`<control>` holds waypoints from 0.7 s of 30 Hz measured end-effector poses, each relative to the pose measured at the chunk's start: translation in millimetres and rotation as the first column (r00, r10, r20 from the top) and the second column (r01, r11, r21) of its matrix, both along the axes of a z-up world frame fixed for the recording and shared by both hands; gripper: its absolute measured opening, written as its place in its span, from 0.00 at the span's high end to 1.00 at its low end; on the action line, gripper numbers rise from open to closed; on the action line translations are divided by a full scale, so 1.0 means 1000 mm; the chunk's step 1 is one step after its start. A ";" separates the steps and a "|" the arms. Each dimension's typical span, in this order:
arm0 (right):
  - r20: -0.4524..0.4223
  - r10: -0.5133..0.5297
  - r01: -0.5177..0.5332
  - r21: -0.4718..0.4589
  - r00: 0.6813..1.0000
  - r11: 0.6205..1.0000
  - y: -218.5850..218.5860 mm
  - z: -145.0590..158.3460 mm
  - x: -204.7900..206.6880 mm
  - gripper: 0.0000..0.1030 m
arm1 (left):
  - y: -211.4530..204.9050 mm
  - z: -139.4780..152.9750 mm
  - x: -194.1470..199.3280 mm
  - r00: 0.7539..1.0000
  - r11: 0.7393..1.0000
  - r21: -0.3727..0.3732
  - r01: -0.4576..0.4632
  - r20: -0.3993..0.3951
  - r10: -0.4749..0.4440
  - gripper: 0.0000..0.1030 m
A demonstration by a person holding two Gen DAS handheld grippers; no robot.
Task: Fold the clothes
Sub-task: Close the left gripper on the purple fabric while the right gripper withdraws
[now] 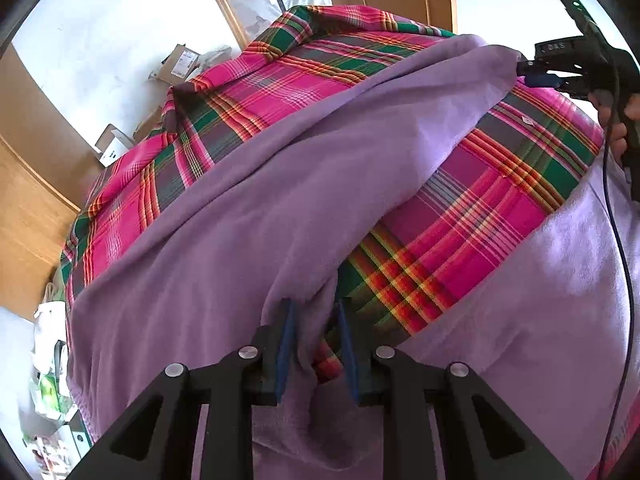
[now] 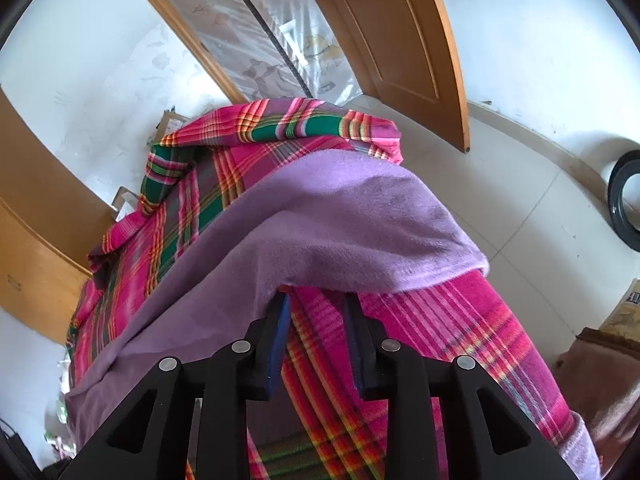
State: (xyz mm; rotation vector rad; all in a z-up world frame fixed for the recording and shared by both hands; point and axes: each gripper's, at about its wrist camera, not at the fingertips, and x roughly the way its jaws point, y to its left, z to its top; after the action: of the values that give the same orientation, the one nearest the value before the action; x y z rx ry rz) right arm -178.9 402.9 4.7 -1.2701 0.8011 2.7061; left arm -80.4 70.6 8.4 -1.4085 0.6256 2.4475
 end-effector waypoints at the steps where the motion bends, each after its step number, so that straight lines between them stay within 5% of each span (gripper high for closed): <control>1: -0.002 0.004 -0.004 0.004 1.000 1.000 -0.001 0.000 -0.002 0.73 | -0.001 0.001 0.000 1.000 1.000 0.009 0.012 0.006 -0.012 0.96; 7: -0.013 -0.022 0.022 -0.026 1.000 0.999 0.005 -0.002 -0.011 0.73 | -0.027 0.020 -0.003 1.000 0.990 0.143 -0.010 0.011 0.009 0.97; 12: -0.009 -0.046 0.046 -0.028 0.999 0.999 0.010 -0.003 -0.014 0.97 | -0.050 0.037 -0.004 0.998 0.957 0.283 -0.055 0.013 0.053 0.97; 21: -0.121 -0.094 0.098 0.026 0.988 0.995 0.025 0.032 0.018 1.00 | -0.050 0.034 0.006 0.999 0.951 0.308 -0.027 0.043 0.015 0.97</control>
State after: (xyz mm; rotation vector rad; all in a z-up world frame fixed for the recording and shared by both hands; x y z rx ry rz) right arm -160.8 428.3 36.9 -1.0425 0.8046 2.7278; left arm -74.8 20.9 42.3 -1.3376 0.2059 2.3962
